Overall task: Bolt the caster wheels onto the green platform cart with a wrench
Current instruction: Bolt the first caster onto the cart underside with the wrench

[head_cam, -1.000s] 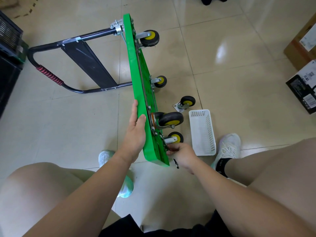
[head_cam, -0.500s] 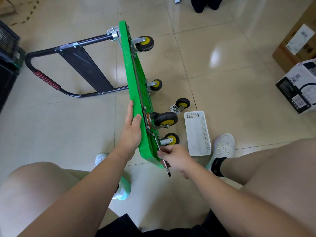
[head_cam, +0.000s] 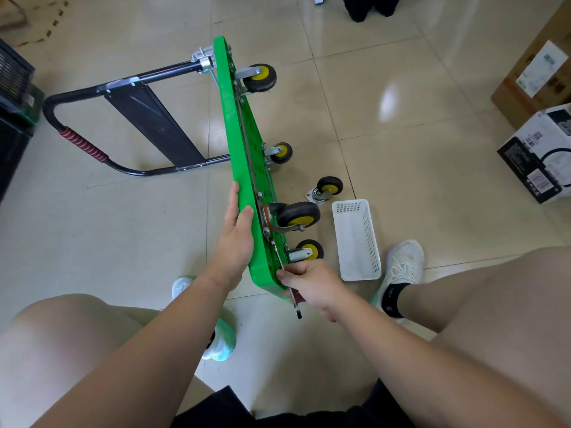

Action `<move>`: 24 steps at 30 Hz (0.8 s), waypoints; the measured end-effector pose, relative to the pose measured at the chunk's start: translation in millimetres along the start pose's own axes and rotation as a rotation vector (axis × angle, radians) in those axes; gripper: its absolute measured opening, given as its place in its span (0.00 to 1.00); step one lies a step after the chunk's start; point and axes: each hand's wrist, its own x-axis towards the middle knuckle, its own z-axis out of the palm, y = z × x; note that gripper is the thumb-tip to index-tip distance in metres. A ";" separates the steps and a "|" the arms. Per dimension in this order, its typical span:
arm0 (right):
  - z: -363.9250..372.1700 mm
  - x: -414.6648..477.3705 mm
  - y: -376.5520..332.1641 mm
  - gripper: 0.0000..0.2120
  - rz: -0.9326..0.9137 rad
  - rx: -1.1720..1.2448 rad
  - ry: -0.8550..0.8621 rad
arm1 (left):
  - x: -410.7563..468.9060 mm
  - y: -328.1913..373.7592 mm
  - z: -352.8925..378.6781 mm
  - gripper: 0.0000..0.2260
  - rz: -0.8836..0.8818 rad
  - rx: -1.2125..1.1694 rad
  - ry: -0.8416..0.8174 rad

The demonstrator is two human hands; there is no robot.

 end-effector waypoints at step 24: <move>-6.7 60.5 12.1 0.14 0.047 -0.119 0.129 | 6.0 -4.4 -3.1 0.22 -0.014 0.015 -0.016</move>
